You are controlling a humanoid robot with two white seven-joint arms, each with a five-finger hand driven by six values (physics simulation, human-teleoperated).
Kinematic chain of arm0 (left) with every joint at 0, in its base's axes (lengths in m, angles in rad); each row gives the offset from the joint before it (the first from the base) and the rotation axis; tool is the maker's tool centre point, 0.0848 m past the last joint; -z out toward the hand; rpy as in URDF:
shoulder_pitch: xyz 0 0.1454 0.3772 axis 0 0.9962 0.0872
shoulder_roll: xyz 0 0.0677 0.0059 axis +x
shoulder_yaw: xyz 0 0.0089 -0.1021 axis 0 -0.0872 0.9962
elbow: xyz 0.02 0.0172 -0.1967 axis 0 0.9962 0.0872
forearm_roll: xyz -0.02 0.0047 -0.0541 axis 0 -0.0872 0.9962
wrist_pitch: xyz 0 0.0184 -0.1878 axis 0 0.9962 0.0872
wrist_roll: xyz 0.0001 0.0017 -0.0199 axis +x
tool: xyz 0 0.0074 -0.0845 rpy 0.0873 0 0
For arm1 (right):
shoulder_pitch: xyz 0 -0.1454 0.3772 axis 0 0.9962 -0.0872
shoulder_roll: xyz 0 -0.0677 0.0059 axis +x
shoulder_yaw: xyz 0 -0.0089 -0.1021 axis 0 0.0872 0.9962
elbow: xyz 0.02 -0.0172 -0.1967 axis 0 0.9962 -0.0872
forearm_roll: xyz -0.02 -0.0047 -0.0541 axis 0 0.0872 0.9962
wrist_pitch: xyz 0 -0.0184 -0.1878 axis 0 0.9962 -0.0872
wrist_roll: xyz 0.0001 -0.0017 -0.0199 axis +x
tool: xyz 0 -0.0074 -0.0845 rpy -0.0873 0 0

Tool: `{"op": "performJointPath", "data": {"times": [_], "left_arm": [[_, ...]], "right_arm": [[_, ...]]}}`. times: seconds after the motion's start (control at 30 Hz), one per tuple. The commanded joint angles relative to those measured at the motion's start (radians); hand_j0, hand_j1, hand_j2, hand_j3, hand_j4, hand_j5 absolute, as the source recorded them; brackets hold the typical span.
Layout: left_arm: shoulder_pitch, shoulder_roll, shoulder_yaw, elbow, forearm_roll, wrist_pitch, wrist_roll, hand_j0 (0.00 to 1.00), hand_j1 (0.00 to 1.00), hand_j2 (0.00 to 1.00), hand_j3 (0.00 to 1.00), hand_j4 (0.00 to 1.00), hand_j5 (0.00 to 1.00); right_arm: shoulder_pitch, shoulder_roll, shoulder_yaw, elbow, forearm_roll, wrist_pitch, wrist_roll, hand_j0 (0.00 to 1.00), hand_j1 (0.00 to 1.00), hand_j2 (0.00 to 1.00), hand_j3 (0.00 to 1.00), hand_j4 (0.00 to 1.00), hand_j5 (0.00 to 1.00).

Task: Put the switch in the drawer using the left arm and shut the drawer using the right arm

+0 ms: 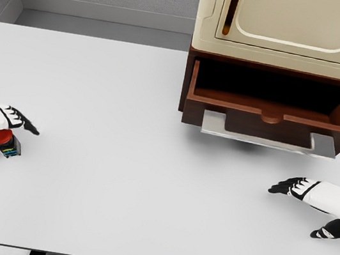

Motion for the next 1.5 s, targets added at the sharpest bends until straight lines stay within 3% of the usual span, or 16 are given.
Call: {"op": "performJointPath", "data": {"times": [0.0, 0.07, 0.1, 0.27, 0.5, 0.67, 0.8, 1.0, 1.1, 1.47], "left_arm": [[0.0, 0.0, 0.0, 0.009, -0.009, 0.002, -0.002, 0.68, 0.68, 0.68, 0.68, 0.68, 0.68], [0.002, 0.0, -0.003, 0.012, -0.013, 0.002, -0.002, 0.65, 0.65, 0.65, 0.65, 0.65, 0.65], [0.002, 0.0, -0.008, 0.012, -0.012, 0.002, 0.001, 0.56, 0.56, 0.56, 0.56, 0.56, 0.56], [0.002, 0.0, -0.008, 0.012, 0.003, 0.002, 0.004, 0.32, 0.32, 0.32, 0.32, 0.32, 0.32], [-0.003, 0.0, -0.005, -0.019, 0.059, 0.002, 0.004, 0.26, 0.26, 0.26, 0.26, 0.26, 0.26], [-0.008, -0.027, 0.004, -0.134, 0.163, 0.002, 0.004, 0.25, 0.25, 0.25, 0.25, 0.25, 0.25], [-0.015, -0.116, 0.007, -0.178, 0.2, 0.002, 0.004, 0.25, 0.25, 0.25, 0.25, 0.25, 0.25], [-0.043, -0.227, 0.007, -0.184, 0.247, 0.002, 0.006, 0.24, 0.24, 0.24, 0.24, 0.24, 0.24], [-0.044, -0.291, 0.003, -0.192, 0.25, 0.002, 0.061, 0.23, 0.23, 0.23, 0.23, 0.23, 0.23], [-0.144, -0.498, -0.006, -0.192, 0.329, 0.002, 0.085, 0.22, 0.22, 0.22, 0.22, 0.22, 0.22]], "right_arm": [[0.002, -0.003, 0.001, 0.0, -0.007, 0.002, -0.002, 1.0, 1.0, 1.0, 1.0, 1.0, 1.0], [0.002, -0.003, 0.001, 0.0, -0.007, 0.002, -0.002, 1.0, 1.0, 1.0, 1.0, 1.0, 1.0], [0.002, -0.003, -0.001, 0.0, -0.007, 0.002, -0.002, 1.0, 1.0, 1.0, 1.0, 1.0, 1.0], [0.002, -0.003, -0.001, 0.0, -0.007, 0.002, -0.002, 1.0, 1.0, 1.0, 1.0, 1.0, 1.0], [0.002, -0.003, -0.001, 0.0, -0.007, 0.002, -0.002, 1.0, 1.0, 1.0, 1.0, 1.0, 1.0], [0.002, -0.005, 0.001, 0.0, -0.007, 0.002, -0.003, 1.0, 1.0, 1.0, 1.0, 1.0, 1.0], [0.002, -0.006, -0.001, 0.0, -0.007, 0.002, -0.003, 1.0, 1.0, 1.0, 1.0, 1.0, 1.0], [0.002, -0.009, -0.001, 0.0, -0.007, 0.002, -0.003, 1.0, 1.0, 1.0, 1.0, 1.0, 1.0], [0.003, -0.006, -0.001, 0.0, -0.007, 0.002, -0.003, 1.0, 1.0, 1.0, 1.0, 1.0, 1.0], [0.003, -0.005, -0.007, 0.0, -0.007, 0.002, -0.002, 1.0, 1.0, 1.0, 1.0, 1.0, 1.0]]}}
